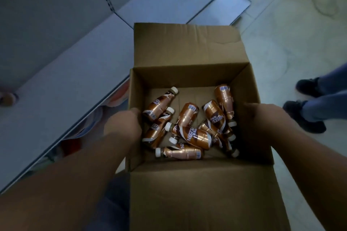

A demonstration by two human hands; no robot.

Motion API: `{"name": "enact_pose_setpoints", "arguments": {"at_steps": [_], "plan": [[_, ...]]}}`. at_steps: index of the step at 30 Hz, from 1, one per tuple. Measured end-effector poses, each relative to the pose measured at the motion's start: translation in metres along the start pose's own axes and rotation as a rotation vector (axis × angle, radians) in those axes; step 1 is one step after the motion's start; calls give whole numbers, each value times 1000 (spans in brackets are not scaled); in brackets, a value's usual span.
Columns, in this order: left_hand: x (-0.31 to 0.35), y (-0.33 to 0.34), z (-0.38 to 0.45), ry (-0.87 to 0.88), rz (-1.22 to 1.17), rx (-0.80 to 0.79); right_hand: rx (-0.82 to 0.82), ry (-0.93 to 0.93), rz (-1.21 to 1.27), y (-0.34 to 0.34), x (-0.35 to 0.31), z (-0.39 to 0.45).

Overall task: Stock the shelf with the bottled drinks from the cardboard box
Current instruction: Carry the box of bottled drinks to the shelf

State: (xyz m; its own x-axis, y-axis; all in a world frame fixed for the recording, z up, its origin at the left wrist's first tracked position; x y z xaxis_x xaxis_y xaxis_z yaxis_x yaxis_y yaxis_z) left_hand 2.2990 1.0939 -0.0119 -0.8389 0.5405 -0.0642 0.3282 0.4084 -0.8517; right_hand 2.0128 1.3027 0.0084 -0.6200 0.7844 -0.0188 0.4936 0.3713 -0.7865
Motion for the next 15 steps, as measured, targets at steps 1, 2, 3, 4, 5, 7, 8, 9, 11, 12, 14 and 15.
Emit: {"name": "enact_pose_setpoints", "arguments": {"at_steps": [1,2,3,4,5,7,8,9,11,12,14,15], "plan": [[2,18,17,18,5,-5,12,17,25,22,2,14],[5,37,35,23,14,-10,28,29,36,46,4,30],[6,58,54,27,28,-10,39,36,40,70,4,47],[8,80,72,39,48,-10,38,49,52,97,5,63],[11,104,89,57,65,-18,33,67,77,125,7,78],[16,150,120,97,98,-37,37,107,146,182,14,107],[19,172,134,113,113,-48,39,123,172,209,18,120],[23,197,148,126,127,-54,42,142,197,239,22,134],[29,238,173,154,160,-33,39,182,239,288,27,158],[32,258,184,175,181,-25,30,207,257,310,28,167],[34,292,202,210,206,-19,27,242,274,346,28,182],[34,306,210,222,206,-20,37,247,273,361,28,188]]}}
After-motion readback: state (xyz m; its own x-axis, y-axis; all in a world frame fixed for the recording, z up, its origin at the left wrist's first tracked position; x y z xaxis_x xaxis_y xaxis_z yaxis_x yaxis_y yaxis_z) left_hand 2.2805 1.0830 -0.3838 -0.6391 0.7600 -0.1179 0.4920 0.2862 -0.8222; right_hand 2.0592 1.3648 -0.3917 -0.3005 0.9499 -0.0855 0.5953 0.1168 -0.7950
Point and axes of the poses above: each hand's wrist, its own z-axis towards the middle knuckle, its own y-axis out of the palm, x = y × z, the point moved 2 cm from there along z, towards the middle knuckle, and after that the axes turned 8 degrees about z, right-handed, at the moved point
